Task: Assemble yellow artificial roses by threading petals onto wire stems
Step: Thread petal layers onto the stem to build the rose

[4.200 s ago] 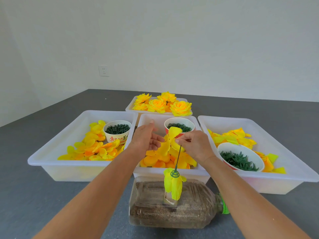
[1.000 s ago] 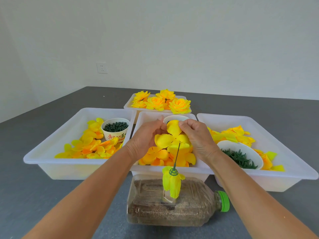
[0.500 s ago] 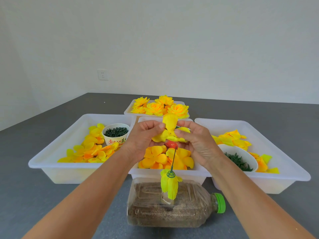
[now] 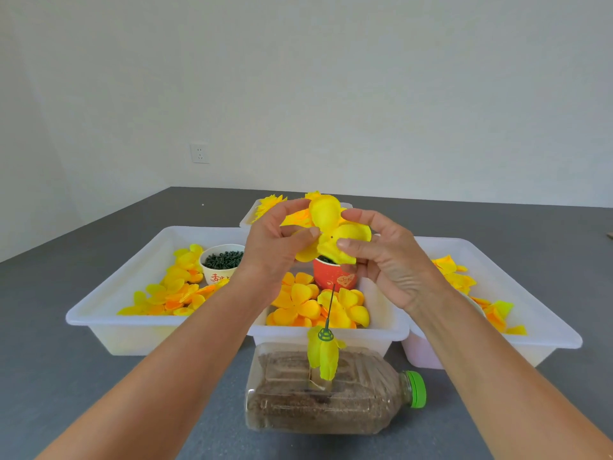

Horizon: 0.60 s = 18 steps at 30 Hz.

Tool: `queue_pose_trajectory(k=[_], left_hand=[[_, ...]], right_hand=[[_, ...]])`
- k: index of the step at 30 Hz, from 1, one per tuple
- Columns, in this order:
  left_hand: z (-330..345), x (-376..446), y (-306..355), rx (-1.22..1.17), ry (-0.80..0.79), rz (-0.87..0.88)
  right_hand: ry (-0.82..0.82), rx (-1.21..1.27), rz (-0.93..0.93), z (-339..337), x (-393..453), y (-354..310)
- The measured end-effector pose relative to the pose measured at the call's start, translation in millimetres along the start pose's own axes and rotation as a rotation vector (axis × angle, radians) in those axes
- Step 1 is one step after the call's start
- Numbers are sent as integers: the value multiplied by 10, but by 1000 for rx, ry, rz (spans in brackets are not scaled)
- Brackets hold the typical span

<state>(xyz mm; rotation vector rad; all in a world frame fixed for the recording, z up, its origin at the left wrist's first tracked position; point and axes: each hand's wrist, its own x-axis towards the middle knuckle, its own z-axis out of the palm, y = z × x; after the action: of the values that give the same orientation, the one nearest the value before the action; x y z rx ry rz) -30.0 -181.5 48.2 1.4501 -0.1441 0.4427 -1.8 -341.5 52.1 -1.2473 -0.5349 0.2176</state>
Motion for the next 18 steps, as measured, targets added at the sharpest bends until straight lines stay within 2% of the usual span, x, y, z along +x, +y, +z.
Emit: queue_pose_trajectory(k=[4, 8, 14, 18], left_hand=[[25, -13, 107, -111, 85, -155], [37, -56, 200, -245, 10, -208], [-18, -156, 256, -152, -37, -118], [-101, -219, 233, 225, -43, 150]], right_hand=[[11, 54, -48, 19, -19, -36], [20, 59, -74, 43, -33, -27], [93, -2, -75, 24, -57, -97], [131, -44, -24, 24, -69, -129]])
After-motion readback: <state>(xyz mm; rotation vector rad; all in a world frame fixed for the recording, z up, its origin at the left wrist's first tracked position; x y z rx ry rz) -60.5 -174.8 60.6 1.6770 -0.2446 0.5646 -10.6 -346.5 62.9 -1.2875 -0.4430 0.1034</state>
